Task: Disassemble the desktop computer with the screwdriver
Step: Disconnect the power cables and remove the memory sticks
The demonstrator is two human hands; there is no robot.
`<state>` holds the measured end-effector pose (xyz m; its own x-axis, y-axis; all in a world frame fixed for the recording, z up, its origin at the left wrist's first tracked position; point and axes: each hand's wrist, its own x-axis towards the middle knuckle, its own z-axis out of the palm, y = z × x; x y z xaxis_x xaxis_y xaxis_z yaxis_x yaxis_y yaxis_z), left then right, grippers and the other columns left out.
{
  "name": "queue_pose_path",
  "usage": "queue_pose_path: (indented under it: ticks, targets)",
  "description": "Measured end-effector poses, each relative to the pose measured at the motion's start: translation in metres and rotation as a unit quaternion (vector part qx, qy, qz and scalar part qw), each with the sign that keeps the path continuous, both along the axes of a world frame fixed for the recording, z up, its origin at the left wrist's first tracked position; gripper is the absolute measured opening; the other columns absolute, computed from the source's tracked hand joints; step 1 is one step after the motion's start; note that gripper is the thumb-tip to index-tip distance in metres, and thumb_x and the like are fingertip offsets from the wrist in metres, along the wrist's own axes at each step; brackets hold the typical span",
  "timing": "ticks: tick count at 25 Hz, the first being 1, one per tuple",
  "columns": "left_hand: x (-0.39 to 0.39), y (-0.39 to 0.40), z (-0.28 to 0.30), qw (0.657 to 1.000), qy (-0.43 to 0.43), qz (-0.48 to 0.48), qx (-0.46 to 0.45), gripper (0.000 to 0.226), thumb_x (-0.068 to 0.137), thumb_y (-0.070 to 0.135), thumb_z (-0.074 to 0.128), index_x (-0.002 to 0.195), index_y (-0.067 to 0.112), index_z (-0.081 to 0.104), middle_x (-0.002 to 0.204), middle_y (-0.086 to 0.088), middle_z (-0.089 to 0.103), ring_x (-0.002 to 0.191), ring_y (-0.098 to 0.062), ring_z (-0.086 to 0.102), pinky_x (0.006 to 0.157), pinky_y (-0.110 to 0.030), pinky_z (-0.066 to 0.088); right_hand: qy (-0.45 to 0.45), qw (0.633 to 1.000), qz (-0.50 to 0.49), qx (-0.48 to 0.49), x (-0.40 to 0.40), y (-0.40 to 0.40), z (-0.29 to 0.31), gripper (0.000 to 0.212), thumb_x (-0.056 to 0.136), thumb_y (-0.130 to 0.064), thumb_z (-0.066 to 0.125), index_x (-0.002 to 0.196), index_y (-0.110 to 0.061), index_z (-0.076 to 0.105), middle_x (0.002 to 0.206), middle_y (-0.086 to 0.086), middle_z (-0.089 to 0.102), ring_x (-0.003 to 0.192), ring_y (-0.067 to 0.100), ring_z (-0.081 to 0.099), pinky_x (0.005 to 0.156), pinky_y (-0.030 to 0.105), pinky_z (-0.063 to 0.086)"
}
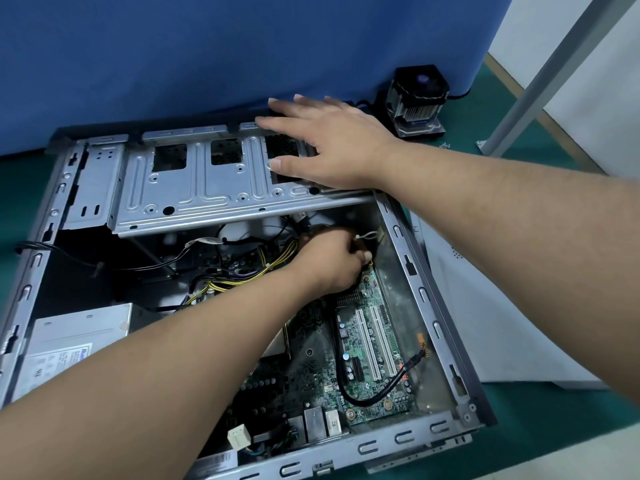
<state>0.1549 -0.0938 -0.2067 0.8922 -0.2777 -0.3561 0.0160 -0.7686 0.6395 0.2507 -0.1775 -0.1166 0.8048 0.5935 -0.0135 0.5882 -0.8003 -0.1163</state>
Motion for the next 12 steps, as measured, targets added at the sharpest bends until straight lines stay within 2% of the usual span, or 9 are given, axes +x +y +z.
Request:
queue_pose_path:
  ticks: [3, 7, 11, 12]
  targets:
    - [0.0015, -0.0020, -0.0011, 1.000, 0.002, -0.004, 0.003, 0.020, 0.101, 0.039, 0.062, 0.098, 0.020, 0.056, 0.101, -0.007, 0.061, 0.108, -0.031, 0.061, 0.076, -0.026, 0.035, -0.001, 1.000, -0.001, 0.003, -0.0003, 0.0004, -0.0008, 0.067, 0.097, -0.073, 0.036, 0.158, -0.048, 0.024, 0.170, -0.016, 0.014, 0.158, 0.014, 0.010, 0.128, 0.044, 0.006]
    - [0.0007, -0.0065, -0.0010, 1.000, -0.012, 0.008, -0.001, 0.030, 0.103, 0.035, 0.057, 0.121, 0.013, 0.063, 0.128, -0.015, 0.065, 0.120, -0.034, 0.058, 0.087, -0.030, 0.041, -0.004, 1.000, -0.001, 0.001, -0.0007, 0.0004, -0.0014, 0.067, 0.097, -0.073, 0.035, 0.158, -0.048, 0.024, 0.170, -0.016, 0.015, 0.158, 0.015, 0.011, 0.128, 0.044, 0.006]
    - [0.0019, -0.0016, 0.0044, 1.000, -0.003, 0.001, -0.012, 0.026, 0.102, 0.039, 0.061, 0.110, 0.015, 0.065, 0.114, -0.009, 0.068, 0.112, -0.031, 0.061, 0.079, -0.025, 0.038, -0.003, 1.000, -0.002, 0.001, -0.0003, 0.0007, -0.0015, 0.068, 0.096, -0.073, 0.035, 0.158, -0.048, 0.024, 0.170, -0.016, 0.015, 0.158, 0.014, 0.010, 0.128, 0.043, 0.006]
    - [0.0028, 0.0000, 0.0067, 1.000, 0.003, 0.008, -0.025, 0.029, 0.101, 0.041, 0.061, 0.113, 0.015, 0.066, 0.114, -0.009, 0.069, 0.109, -0.029, 0.062, 0.079, -0.025, 0.038, -0.004, 1.000, -0.002, 0.000, 0.0001, 0.0008, -0.0016, 0.068, 0.096, -0.073, 0.035, 0.158, -0.048, 0.024, 0.170, -0.016, 0.014, 0.158, 0.014, 0.010, 0.128, 0.043, 0.006]
